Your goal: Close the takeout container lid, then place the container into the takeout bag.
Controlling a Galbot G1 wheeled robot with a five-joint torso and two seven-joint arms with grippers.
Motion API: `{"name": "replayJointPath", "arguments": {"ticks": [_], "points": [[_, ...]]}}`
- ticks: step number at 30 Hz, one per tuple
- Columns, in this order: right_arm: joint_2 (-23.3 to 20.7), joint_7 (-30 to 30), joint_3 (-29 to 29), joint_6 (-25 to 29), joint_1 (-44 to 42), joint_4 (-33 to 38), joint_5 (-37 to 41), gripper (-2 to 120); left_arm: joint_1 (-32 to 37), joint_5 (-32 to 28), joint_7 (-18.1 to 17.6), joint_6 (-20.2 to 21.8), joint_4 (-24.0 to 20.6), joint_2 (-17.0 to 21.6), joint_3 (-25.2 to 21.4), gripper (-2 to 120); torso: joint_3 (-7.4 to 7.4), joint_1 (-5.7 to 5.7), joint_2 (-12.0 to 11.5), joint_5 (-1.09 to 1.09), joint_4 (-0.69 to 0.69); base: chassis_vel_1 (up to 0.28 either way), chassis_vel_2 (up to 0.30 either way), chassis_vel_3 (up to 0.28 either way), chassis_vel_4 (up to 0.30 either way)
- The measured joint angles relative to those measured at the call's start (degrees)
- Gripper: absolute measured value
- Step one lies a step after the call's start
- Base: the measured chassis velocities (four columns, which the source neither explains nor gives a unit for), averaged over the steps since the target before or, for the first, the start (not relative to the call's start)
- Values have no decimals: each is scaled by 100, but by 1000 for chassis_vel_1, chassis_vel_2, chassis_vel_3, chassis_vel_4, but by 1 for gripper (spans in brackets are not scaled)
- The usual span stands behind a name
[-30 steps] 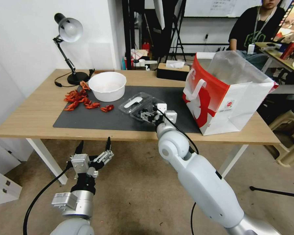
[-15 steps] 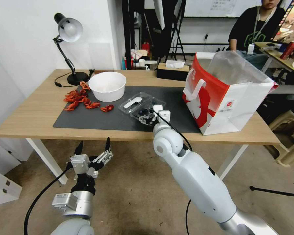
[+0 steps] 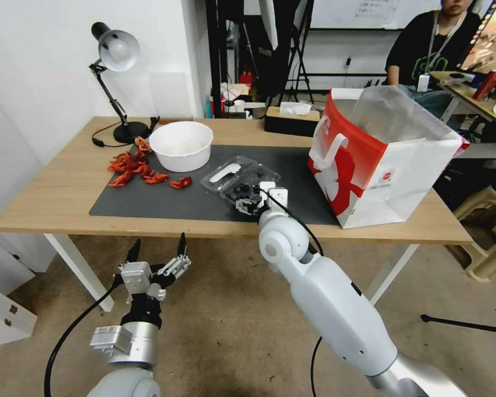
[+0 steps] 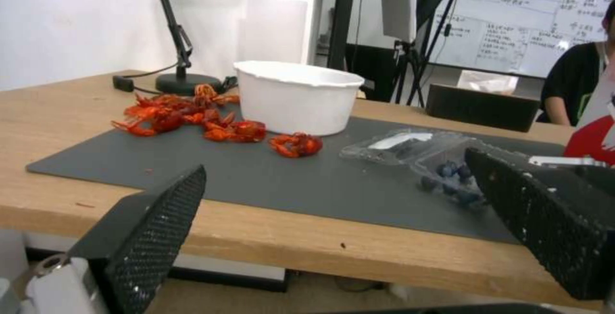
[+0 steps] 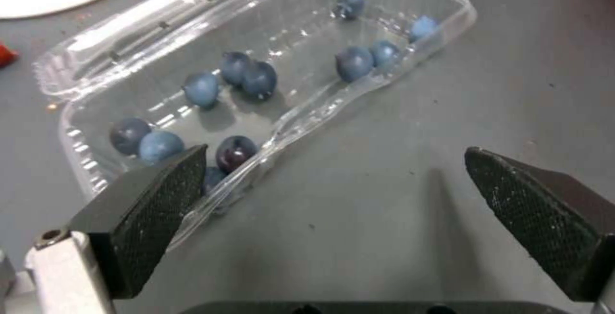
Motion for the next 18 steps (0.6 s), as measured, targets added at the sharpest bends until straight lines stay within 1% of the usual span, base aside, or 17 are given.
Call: {"name": "replayJointPath", "arguments": {"ticks": [12, 18], "points": [[-196, -4, 168, -42, -108, 190, 77, 100, -20, -1, 0, -25, 21, 0, 21, 100, 0, 0, 0, 0, 0, 0, 0, 0, 0], [-385, -20, 331, -74, -221, 342, 145, 100, -25, -1, 0, -37, 22, 0, 26, 100, 0, 0, 0, 0, 0, 0, 0, 0, 0]]}}
